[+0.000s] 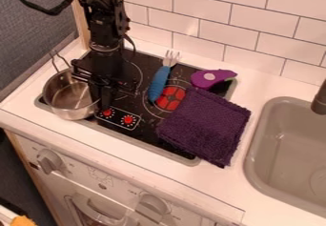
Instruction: Move silver pot to the lower side of right burner
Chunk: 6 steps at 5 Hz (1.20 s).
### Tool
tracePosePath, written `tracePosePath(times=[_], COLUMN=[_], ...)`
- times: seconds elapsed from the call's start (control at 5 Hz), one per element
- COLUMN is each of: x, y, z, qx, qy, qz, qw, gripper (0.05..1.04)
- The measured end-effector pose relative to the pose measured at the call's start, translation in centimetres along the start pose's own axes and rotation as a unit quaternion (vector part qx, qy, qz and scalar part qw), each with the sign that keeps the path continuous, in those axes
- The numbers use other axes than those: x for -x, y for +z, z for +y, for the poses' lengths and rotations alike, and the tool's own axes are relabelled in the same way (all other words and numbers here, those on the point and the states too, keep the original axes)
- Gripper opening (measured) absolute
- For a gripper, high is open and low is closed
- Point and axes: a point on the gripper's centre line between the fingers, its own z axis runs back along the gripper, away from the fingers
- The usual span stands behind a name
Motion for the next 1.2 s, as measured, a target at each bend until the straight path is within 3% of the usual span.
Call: tracePosePath(times=[0.2, 0.4, 0.8, 1.0, 1.2], x=[0.7, 1.4, 1.7, 2.0, 1.4], y=[1.4, 4.9, 8.5, 7.9, 6.7], z=[-1.0, -5.1, -14.3, -18.0, -19.6], qx=[-0.011, 0.012, 0.046, 0.041, 0.026], qy=[0.046, 0.059, -0.021, -0.053, -0.066], qz=[-0.015, -0.040, -0.077, -0.074, -0.072], qw=[0.9988, 0.9973, 0.9957, 0.9950, 0.9949], gripper=[0.082, 0.082, 0.082, 0.081, 0.081])
